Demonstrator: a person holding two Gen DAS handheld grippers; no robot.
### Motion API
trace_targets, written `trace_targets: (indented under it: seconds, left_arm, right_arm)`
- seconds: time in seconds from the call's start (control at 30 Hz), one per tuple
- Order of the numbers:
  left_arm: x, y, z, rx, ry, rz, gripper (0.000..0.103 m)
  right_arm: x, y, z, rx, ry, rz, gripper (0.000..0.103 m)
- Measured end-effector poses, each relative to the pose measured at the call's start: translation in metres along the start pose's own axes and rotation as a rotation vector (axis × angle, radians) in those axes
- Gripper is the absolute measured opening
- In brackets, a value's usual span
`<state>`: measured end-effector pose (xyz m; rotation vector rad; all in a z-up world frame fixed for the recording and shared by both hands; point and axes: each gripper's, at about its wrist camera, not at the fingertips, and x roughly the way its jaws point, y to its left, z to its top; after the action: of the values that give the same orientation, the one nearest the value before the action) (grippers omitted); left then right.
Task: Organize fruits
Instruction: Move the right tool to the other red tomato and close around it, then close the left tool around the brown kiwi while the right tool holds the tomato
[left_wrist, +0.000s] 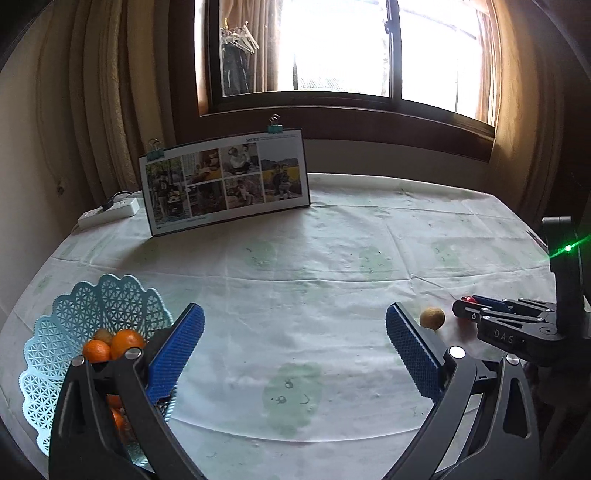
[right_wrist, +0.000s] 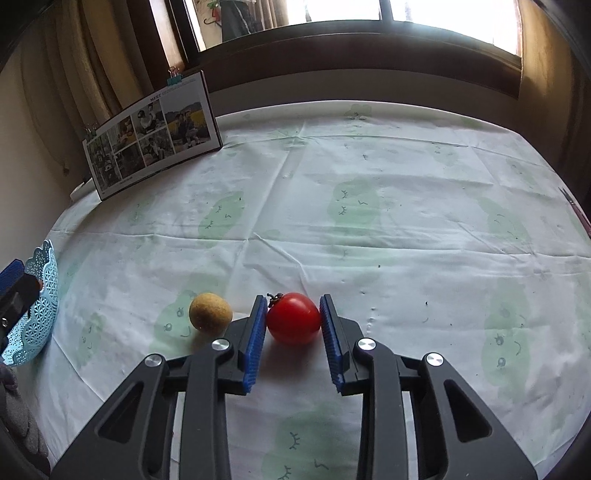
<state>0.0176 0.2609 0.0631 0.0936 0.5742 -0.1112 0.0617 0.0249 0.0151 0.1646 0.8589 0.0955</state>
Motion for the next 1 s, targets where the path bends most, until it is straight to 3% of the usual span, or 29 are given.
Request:
trace_targets:
  seconds: [0.37, 0.63, 1.0]
  left_arm:
    - [0.048, -0.062, -0.003, 0.118, 0.121, -0.157, 0.100]
    - [0.060, -0.070, -0.005, 0.133, 0.143, -0.127, 0.100]
    - [0.067, -0.079, -0.005, 0.150, 0.154, -0.144, 0.100]
  right_arm:
    - [-0.011, -0.015, 0.005, 0.034, -0.038, 0.008, 0.029]
    - [0.003, -0.014, 0.000, 0.033, 0.034, 0.050, 0.031]
    - [-0.007, -0.017, 0.003, 0.042, -0.006, 0.026, 0.029]
